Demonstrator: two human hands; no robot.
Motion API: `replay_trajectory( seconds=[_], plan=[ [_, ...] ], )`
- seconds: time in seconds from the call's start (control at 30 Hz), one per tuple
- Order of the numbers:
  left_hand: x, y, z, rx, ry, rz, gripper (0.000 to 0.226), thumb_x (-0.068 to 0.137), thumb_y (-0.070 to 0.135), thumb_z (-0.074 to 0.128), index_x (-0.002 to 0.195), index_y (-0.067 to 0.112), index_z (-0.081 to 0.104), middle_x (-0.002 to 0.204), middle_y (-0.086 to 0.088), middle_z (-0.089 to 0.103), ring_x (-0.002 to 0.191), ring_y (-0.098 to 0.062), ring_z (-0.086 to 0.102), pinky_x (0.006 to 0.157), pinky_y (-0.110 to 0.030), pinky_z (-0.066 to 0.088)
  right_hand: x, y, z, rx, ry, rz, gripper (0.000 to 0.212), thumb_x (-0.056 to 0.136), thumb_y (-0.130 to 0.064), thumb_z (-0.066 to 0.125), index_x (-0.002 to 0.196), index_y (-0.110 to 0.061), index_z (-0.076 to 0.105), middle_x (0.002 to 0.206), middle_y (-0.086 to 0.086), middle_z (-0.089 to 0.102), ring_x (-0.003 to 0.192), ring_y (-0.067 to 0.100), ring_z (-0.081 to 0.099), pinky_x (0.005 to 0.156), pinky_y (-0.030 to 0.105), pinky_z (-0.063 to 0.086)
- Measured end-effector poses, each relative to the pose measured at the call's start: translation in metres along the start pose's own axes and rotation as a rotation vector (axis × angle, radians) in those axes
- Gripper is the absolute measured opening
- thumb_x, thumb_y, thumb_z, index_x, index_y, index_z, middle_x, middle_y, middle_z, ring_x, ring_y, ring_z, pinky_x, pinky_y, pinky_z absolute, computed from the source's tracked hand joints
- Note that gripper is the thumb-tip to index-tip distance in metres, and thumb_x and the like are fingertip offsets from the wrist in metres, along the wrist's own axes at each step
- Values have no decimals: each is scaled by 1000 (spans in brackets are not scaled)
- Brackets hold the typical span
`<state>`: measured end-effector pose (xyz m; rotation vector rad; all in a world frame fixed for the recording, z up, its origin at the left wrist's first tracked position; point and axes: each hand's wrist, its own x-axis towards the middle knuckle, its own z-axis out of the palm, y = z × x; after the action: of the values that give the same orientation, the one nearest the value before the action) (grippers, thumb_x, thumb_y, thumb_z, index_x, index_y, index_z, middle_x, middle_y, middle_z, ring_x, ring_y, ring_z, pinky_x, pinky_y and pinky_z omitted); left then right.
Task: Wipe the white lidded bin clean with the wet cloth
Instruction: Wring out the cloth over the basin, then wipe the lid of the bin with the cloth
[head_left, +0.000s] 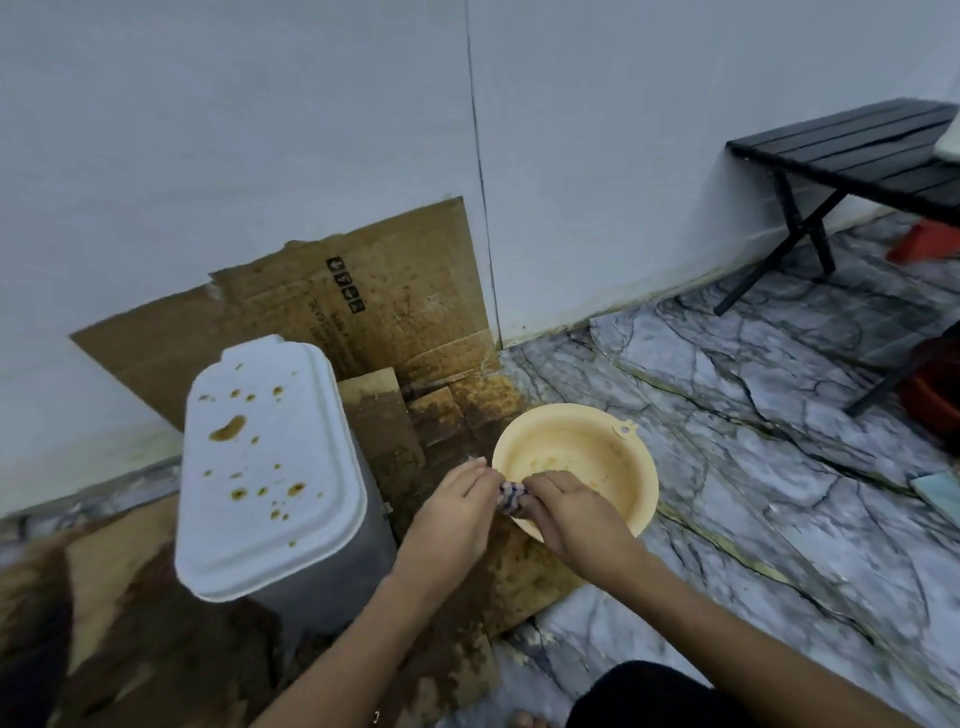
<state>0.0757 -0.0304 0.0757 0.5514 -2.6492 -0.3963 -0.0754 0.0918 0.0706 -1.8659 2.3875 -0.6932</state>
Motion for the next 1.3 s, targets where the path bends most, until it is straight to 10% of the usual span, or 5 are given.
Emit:
replay_trajectory(
  seconds=[0.2,0.47,0.77,1.0,1.3],
  plan=[
    [-17,-2,-95,50,223,28,27,92,10,63,115,2,75,116,-12,75,117,-27,67,109,-28,37,35,-76,-43,289,-71,-137,46,99,-48,45,138,-24,49,130,-8,59,115,6,55,97,24,46],
    [-72,-26,-178,-33,267,-219,40,102,36,54,135,16,64,137,2,64,130,-9,52,109,-32,46,78,-155,-54,430,-186,-242,20,102,-30,46,118,-26,56,101,-8,68,90,5,64,80,32,54],
    [-136,-98,-191,-139,176,-717,85,97,68,44,164,23,17,172,7,14,156,-10,12,122,-29,13,129,-185,-52,310,-143,-221,17,103,-28,45,111,-23,58,93,-4,68,81,10,63,73,36,54],
    [-128,-119,-161,-373,51,-774,136,68,93,56,163,27,-16,168,20,-21,156,-4,-10,126,-33,7,166,-187,-41,337,-13,-145,35,105,-29,41,139,-22,45,96,-10,61,82,12,63,67,24,50],
    [-130,-128,-150,-408,118,-701,133,68,89,63,160,41,-20,164,31,-22,156,-1,-5,128,-41,16,198,-204,-9,322,39,-169,29,105,-26,41,131,-23,54,92,-8,63,73,8,59,62,32,48]
  ],
)
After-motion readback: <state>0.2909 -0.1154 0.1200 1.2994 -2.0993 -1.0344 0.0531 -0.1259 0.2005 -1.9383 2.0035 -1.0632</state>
